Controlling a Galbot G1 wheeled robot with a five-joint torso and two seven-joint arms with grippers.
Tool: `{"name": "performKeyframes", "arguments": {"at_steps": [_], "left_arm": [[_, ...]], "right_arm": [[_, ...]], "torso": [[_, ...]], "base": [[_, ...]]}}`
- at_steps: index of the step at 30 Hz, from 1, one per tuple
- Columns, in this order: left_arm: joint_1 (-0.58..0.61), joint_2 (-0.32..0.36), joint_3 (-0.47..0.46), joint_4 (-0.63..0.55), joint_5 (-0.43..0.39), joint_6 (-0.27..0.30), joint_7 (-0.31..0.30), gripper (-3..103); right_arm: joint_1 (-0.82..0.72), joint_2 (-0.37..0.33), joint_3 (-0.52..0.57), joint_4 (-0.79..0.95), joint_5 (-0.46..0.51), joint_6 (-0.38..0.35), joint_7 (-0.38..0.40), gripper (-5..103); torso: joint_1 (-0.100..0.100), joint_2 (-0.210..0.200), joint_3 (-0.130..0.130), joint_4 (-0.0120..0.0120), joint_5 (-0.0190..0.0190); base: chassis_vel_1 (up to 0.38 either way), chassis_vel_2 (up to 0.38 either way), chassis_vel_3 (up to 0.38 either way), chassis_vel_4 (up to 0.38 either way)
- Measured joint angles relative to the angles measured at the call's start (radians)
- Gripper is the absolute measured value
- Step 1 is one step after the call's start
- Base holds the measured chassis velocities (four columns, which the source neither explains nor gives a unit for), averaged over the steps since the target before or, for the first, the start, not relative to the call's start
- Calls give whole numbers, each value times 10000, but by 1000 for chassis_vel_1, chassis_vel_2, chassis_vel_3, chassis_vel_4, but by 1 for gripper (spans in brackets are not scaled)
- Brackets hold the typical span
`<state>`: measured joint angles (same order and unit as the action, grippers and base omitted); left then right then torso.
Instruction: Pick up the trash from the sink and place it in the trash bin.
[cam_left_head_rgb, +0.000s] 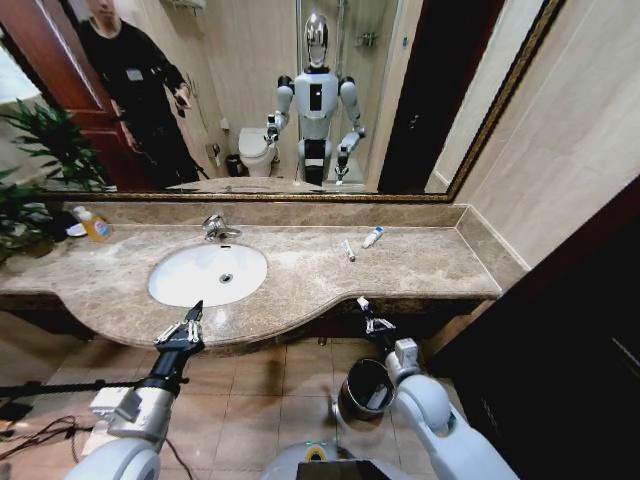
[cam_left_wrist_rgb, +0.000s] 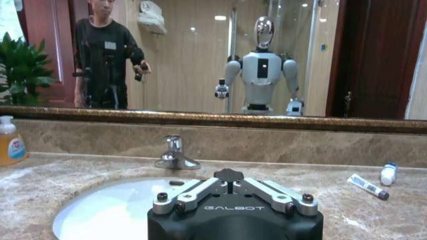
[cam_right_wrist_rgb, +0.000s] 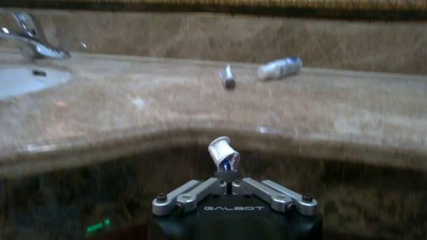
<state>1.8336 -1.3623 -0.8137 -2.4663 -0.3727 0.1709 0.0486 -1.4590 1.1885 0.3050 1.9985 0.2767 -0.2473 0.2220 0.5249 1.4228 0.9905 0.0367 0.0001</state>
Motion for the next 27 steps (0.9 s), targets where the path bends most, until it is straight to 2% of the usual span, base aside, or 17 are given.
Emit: {"name": "performKeyframes", "arguments": {"at_steps": [8,13,19,27], "left_arm": [[0,0,0,0,0,0,0,0],[0,0,0,0,0,0,0,0],[0,0,0,0,0,0,0,0],[0,0,0,0,0,0,0,0]], "right_arm": [[221,452,-68,-1575,-313,402,-221,0],[681,652,-156,-3302,-390,903,-519,0],[1219,825,-221,-5776,-441,1940,-914,0],[1704,966,-221,-7838,-507,2842,-1056,0]], "torso": [[0,-1,0,1,0],[2,-1,1,1,0],[1,-2,1,0,0],[1,-2,1,0,0]], "base": [[0,0,0,0],[0,0,0,0],[0,0,0,0],[0,0,0,0]]}}
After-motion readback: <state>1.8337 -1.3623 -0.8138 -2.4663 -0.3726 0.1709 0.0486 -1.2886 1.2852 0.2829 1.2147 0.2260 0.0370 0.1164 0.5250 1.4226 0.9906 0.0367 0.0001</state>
